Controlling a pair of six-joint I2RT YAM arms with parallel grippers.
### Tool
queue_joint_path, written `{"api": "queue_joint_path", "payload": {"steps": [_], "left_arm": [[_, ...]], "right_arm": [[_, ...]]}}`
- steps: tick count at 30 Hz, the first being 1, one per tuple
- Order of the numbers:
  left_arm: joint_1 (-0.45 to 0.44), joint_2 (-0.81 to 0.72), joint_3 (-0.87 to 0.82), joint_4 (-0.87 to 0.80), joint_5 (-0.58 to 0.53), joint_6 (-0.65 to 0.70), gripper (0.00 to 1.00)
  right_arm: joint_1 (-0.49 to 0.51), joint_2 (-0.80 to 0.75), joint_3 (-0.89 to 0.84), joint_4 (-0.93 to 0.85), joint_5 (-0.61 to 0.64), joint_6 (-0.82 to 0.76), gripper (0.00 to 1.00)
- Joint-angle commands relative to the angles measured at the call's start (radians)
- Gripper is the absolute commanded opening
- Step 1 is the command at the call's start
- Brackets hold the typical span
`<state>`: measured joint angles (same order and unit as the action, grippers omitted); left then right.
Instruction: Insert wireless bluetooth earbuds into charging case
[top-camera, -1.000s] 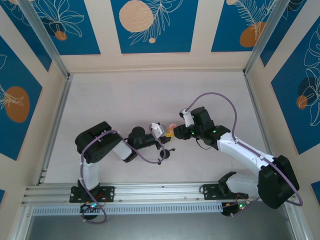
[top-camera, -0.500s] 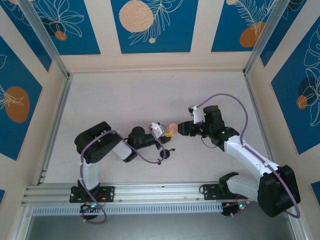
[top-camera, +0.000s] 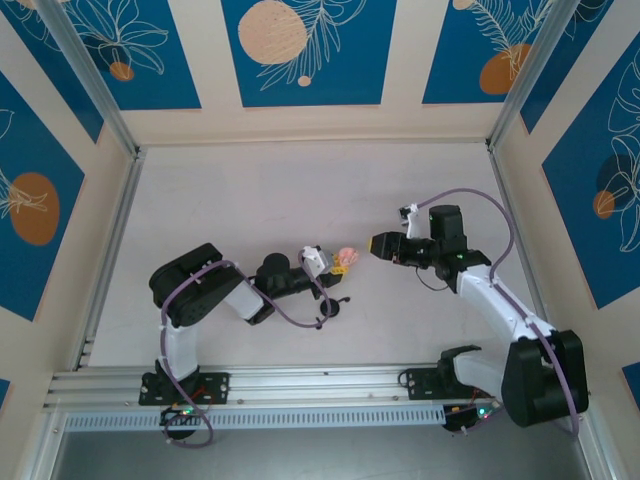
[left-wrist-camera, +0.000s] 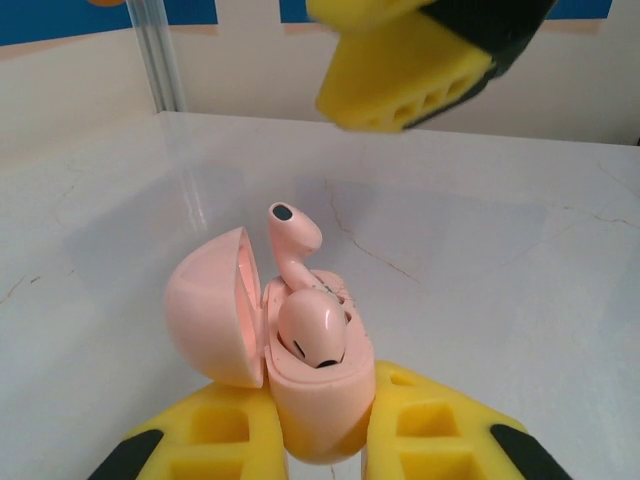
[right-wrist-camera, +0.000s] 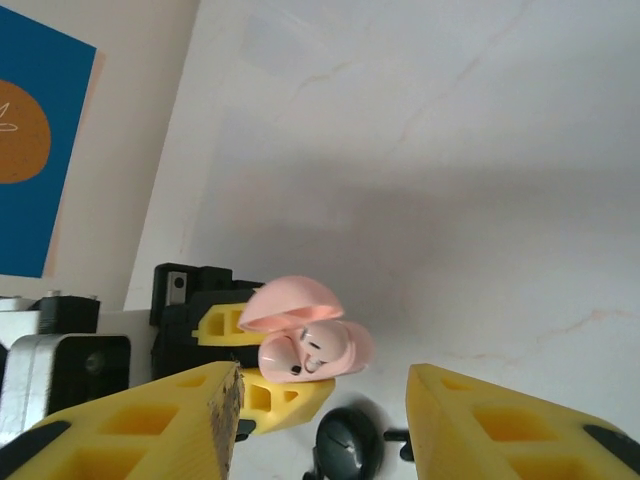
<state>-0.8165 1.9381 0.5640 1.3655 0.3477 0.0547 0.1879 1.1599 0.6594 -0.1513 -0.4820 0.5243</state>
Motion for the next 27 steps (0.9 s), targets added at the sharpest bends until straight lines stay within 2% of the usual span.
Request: {"api": "queue_joint_path", "payload": {"steps": [1,5,12,27], "left_arm": [[-0.012,-0.031,0.012,0.041,0.030,0.010,0.10],[-0.012,-0.029,0.014,0.041,0.030,0.011,0.09],[-0.012,-0.029,0.011,0.041,0.031,0.014,0.09],[-0.013,-0.041,-0.008,0.041,0.020,0.023,0.09]], "right_arm": [[0.003,0.046,0.031,0.004,-0.126,0.074,0.48],[0.027,0.107,0.038,0.058,-0.159,0.107,0.47],[0.074,0.190,0.066,0.086,-0.154,0.109,0.40],[0.085,0.192,0.076,0.072,-0.136,0.082,0.31]]}}
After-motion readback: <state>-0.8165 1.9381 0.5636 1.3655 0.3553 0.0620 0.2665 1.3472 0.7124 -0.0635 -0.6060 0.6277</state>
